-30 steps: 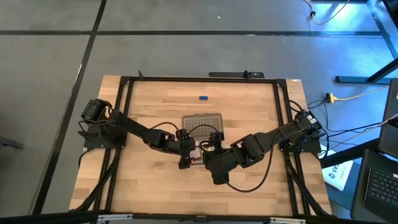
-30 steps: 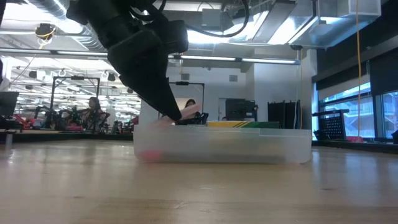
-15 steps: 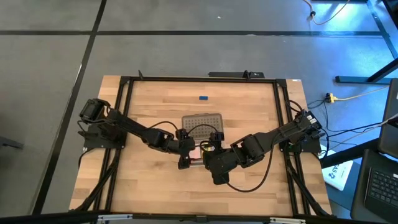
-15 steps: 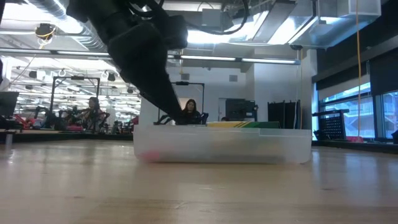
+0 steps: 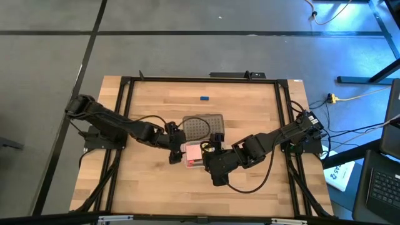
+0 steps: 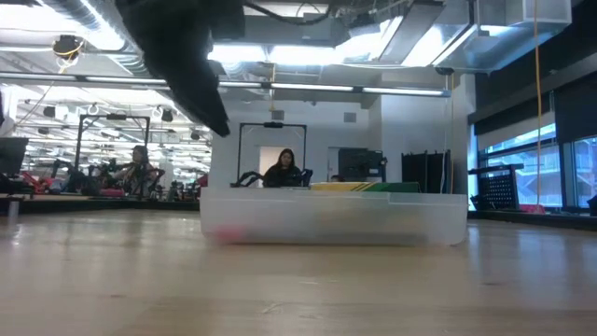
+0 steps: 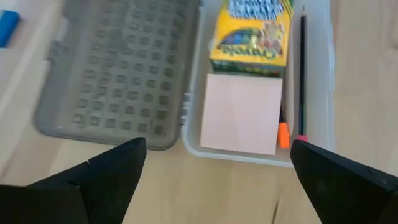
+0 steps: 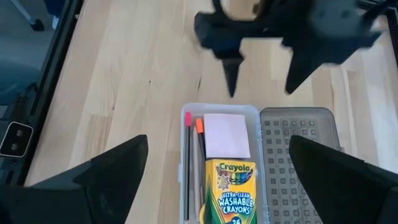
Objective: Pack school essentials
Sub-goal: Put the blue eraser into the black supply box
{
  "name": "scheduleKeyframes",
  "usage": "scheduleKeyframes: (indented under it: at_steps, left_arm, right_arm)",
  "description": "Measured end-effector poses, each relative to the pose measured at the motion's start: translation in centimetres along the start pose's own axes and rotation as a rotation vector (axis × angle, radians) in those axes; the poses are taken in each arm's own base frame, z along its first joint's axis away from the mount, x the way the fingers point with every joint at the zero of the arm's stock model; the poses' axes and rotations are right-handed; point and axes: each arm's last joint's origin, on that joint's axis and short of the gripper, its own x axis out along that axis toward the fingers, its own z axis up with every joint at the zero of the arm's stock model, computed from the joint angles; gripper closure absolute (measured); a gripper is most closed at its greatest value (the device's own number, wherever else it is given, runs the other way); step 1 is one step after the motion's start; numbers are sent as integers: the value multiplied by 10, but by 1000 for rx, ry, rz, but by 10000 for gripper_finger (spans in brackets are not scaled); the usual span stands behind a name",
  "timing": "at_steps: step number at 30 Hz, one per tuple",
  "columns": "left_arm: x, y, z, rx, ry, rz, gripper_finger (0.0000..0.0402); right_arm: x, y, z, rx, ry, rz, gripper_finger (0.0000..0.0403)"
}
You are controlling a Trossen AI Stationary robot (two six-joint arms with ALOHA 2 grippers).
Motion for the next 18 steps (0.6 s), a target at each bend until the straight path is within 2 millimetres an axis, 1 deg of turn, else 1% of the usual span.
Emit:
scheduleKeyframes:
  at_steps: [7, 12, 15, 18]
  left_arm:
    - [-28, 13, 0, -99, -45, 63, 7]
    - [-45, 16, -5, -139, -56, 86, 8]
    - [-51, 13, -7, -129, -79, 90, 8]
    - [-55, 9, -8, -116, -90, 83, 8]
  right_arm:
    - [0, 0, 1, -2, -9, 1, 14]
    - [0, 0, 3, -90, -25, 9, 14]
    - [6, -4, -5, -99, 35, 3, 14]
    - [21, -14, -19, -28, 142, -47, 14]
